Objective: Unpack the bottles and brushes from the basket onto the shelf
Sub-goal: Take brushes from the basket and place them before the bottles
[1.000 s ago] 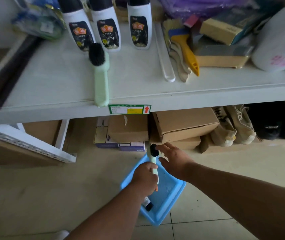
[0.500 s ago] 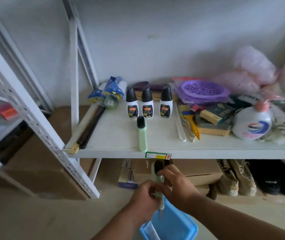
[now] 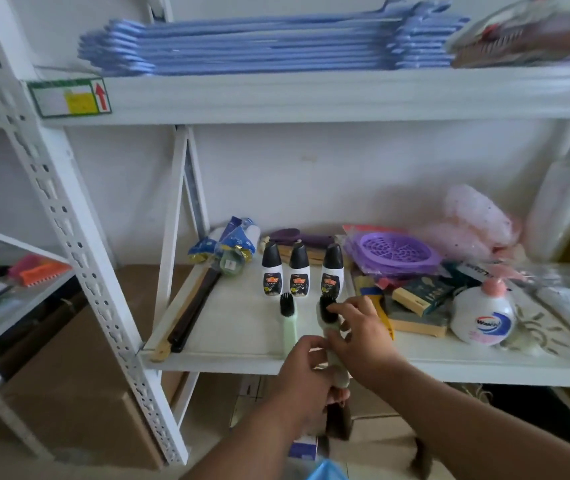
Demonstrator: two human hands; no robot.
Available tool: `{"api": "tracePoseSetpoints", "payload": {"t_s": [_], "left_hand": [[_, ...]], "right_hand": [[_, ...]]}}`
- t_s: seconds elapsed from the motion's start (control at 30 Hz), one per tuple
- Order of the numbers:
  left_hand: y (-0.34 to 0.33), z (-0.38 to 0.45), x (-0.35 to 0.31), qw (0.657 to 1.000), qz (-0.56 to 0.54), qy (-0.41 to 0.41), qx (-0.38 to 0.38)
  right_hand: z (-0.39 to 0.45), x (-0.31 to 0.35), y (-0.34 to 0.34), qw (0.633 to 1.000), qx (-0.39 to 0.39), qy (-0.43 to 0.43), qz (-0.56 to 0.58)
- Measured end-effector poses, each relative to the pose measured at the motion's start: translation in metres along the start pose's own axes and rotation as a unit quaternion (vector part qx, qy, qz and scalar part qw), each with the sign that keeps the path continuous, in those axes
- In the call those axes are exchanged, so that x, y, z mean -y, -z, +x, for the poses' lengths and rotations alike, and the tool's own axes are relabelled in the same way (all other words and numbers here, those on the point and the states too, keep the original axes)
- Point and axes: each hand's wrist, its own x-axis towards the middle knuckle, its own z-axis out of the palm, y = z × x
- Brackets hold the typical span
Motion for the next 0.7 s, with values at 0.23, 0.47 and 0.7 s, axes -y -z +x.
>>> {"api": "tracePoseSetpoints", "payload": {"t_s": [0.23, 0.47, 0.7], "left_hand": [[0.001, 0.049, -0.028, 0.997, 0.059, -0.017, -0.050], [0.010, 0.073, -0.006, 0.988, 0.134, -0.029, -0.072], [-0.005, 0.083, 0.000, 0.962, 0.232, -0.068, -0.129]], "right_hand": [[0.069, 0.003, -0.009, 0.998, 0.025, -0.046, -0.033], [0.083, -0.022, -0.045, 0.991, 0.061, -0.032, -0.118], [0.087, -0.031, -0.055, 0.991, 0.042, -0.005, -0.130]]}}
